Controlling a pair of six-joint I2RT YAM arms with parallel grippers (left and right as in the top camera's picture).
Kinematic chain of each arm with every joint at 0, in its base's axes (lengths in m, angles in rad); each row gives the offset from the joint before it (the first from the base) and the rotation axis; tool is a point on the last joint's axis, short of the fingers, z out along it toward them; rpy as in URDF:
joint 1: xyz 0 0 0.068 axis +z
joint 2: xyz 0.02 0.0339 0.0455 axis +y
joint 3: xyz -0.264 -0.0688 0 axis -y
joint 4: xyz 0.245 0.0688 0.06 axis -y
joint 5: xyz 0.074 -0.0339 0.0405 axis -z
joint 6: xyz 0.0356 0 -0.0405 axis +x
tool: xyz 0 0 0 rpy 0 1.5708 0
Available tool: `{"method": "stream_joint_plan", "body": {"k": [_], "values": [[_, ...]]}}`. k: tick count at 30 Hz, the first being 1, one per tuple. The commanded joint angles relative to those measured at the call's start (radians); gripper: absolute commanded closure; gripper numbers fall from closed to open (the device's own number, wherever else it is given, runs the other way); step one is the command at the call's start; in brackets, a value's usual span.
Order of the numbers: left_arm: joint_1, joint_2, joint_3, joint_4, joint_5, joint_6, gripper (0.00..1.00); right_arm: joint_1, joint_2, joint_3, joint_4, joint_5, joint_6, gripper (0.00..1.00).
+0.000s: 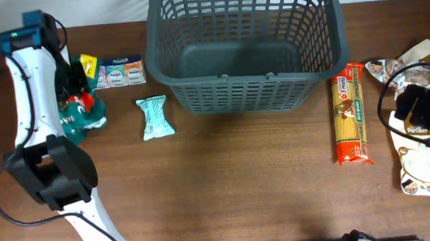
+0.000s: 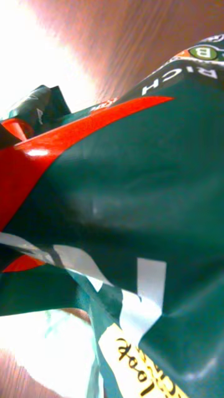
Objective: Pack container
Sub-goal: 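Lift the Nescafe bag and drop it into the grey basket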
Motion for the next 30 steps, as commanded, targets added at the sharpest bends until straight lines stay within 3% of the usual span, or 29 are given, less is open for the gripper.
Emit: {"method": "stream_joint_plan", "body": {"k": [1,4,8,13,23,30], "values": [[0.001,-0.115,0.148,-0.032,0.016,0.034,0.98,-0.005,0.003,0.015,-0.001,0.012,0.001,0.01],[0.001,-0.134,0.265,-0.078,0.035,0.047,0.99,-0.005,0.003,0.015,-0.001,0.012,0.001,0.01],[0.001,-0.176,0.435,-0.099,0.184,0.119,0.98,-0.005,0.003,0.015,0.0,0.012,0.001,0.01],[-0.011,-0.25,0.572,-0.006,0.371,0.257,0.98,-0.005,0.003,0.015,0.0,0.012,0.001,0.01],[-0.185,-0.33,0.607,0.19,0.649,0.43,0.98,-0.005,0.003,0.015,-0.001,0.012,0.001,0.01],[-0.389,-0.271,0.591,0.194,0.696,0.698,0.98,-0.005,0.003,0.015,-0.001,0.012,0.001,0.01]]}}
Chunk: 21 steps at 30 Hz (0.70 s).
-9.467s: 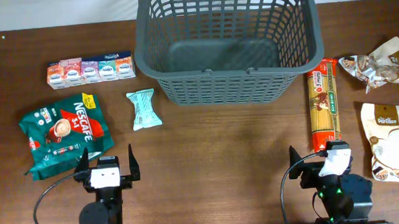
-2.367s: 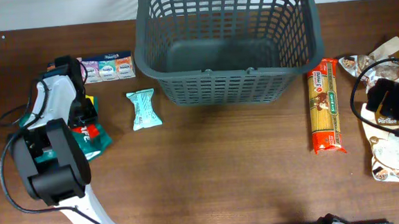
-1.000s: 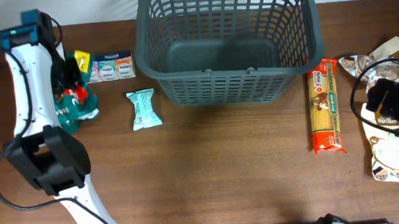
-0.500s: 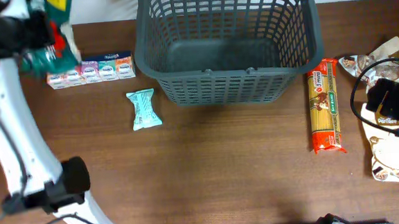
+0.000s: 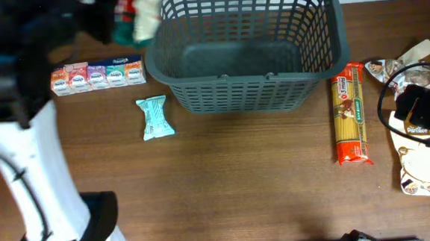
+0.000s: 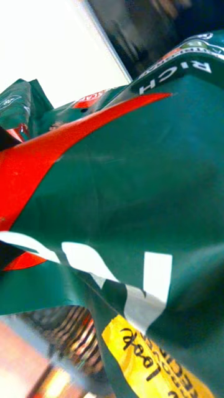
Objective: Pack container
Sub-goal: 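Lift the Nescafe bag and drop it into the grey basket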
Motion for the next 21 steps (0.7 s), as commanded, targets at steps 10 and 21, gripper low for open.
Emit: {"method": "stream_joint_plan", "body": {"k": [10,21], "values": [[-0.217,0.259,-0.022,0.056,0.058,0.377,0.99,-0.005,0.002,0.015,-0.001,0.011,0.002,0.01],[-0.24,0.5,-0.024,0.1,0.069,0.327,0.98,-0.005,0.002,0.015,-0.001,0.011,0.002,0.01]]}}
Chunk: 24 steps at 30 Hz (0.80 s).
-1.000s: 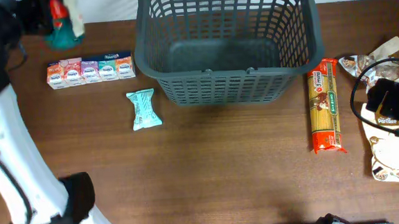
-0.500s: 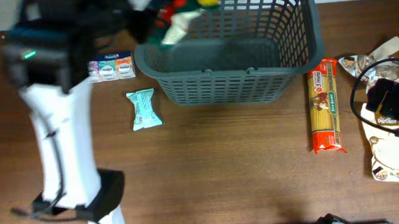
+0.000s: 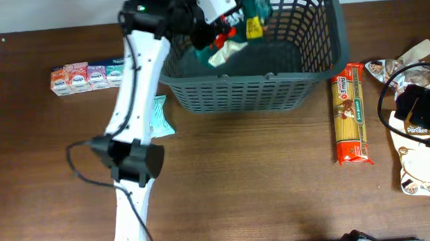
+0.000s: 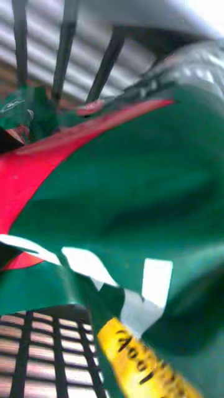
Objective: Pack container
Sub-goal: 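Lift the Nescafe bag and drop it into the grey basket, then move the left gripper to the Kleenex tissue packs and grasp them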
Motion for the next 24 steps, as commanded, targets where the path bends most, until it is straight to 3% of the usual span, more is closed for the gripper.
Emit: {"method": "stream_joint_plan", "body": {"k": [1,4,6,7,8,10,12,14,20,24], "values": [[-0.014,-0.027,0.026,0.029,0.053,-0.023,0.98,-0.005,0.002,0.015,-0.001,0.012,0.001,0.01],[-0.019,-0.025,0.026,0.031,0.053,-0.029,0.98,-0.005,0.002,0.015,-0.001,0.012,0.001,0.01],[-0.023,-0.026,0.026,0.034,0.053,-0.029,0.91,-0.005,0.002,0.015,0.0,0.011,0.001,0.01],[-0.023,-0.026,0.026,0.034,0.053,-0.03,0.81,-0.005,0.002,0.015,-0.001,0.012,0.001,0.01],[-0.022,-0.026,0.026,0.033,0.053,-0.039,0.64,-0.005,0.002,0.015,0.0,0.012,0.001,0.01],[-0.022,-0.026,0.026,0.034,0.053,-0.062,0.56,-0.005,0.002,0.015,-0.001,0.012,0.001,0.01],[-0.022,-0.027,0.031,0.034,0.052,-0.089,0.34,-0.005,0.002,0.015,-0.001,0.012,0.001,0.01],[-0.022,-0.031,0.044,0.034,0.051,-0.111,0.25,-0.005,0.002,0.015,-0.001,0.011,0.001,0.01],[-0.021,-0.089,0.106,0.022,0.031,-0.137,0.22,-0.005,0.002,0.015,-0.001,0.011,0.001,0.01],[-0.017,-0.179,0.15,-0.012,-0.097,-0.19,0.22,-0.005,0.002,0.015,0.0,0.012,0.001,0.01]]}}
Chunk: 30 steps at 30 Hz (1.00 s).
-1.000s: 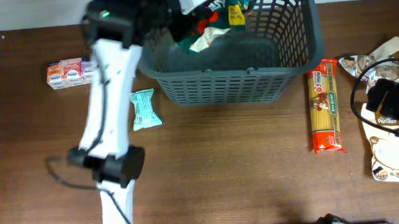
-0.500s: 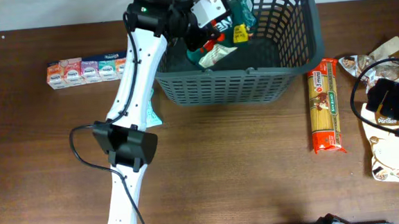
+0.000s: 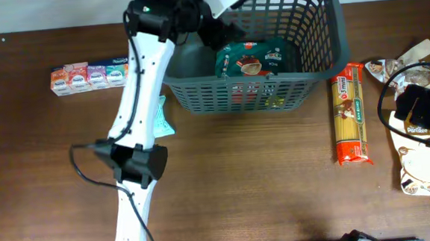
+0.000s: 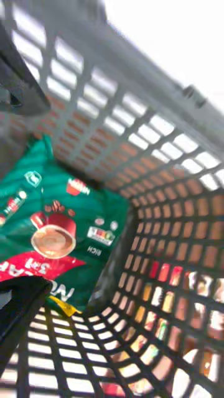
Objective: Pack container
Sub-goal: 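Move the left gripper to the Kleenex tissue packs and grasp them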
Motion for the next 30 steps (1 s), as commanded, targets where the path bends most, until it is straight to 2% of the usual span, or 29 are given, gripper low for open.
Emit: {"method": "stream_joint_plan", "body": {"k": [1,6,10,13,16,21,26,27,28,29,30], "values": [[0.01,-0.164,0.069,-0.032,-0.116,-0.054,0.21,-0.005,0.002,0.015,0.0,0.012,0.002,0.01],[0.058,-0.305,0.073,-0.158,-0.343,-0.163,0.18,-0.005,0.002,0.015,-0.001,0.012,0.002,0.01],[0.152,-0.363,0.073,-0.235,-0.422,-0.303,0.19,-0.005,0.002,0.015,0.0,0.011,0.002,0.01],[0.259,-0.371,0.073,-0.295,-0.424,-0.47,0.21,-0.005,0.002,0.015,0.0,0.011,0.002,0.01],[0.354,-0.358,0.061,-0.364,-0.395,-0.568,0.25,-0.005,0.002,0.015,-0.001,0.012,0.002,0.01],[0.446,-0.321,-0.006,-0.399,-0.395,-0.6,0.26,-0.005,0.002,0.015,-0.001,0.012,0.002,0.01],[0.504,-0.258,-0.085,-0.344,-0.366,-0.692,0.25,-0.005,0.002,0.015,-0.001,0.012,0.002,0.01],[0.509,-0.244,-0.095,-0.323,-0.345,-0.691,0.23,-0.005,0.002,0.015,0.0,0.011,0.002,0.01],[0.512,-0.23,-0.107,-0.299,-0.329,-0.691,0.16,-0.005,0.002,0.015,-0.001,0.012,0.002,0.01],[0.513,-0.217,-0.117,-0.28,-0.318,-0.691,0.04,-0.005,0.002,0.015,-0.001,0.012,0.002,0.01],[0.513,-0.207,-0.121,-0.27,-0.312,-0.692,0.0,-0.005,0.002,0.015,0.0,0.011,0.002,0.01]]}}
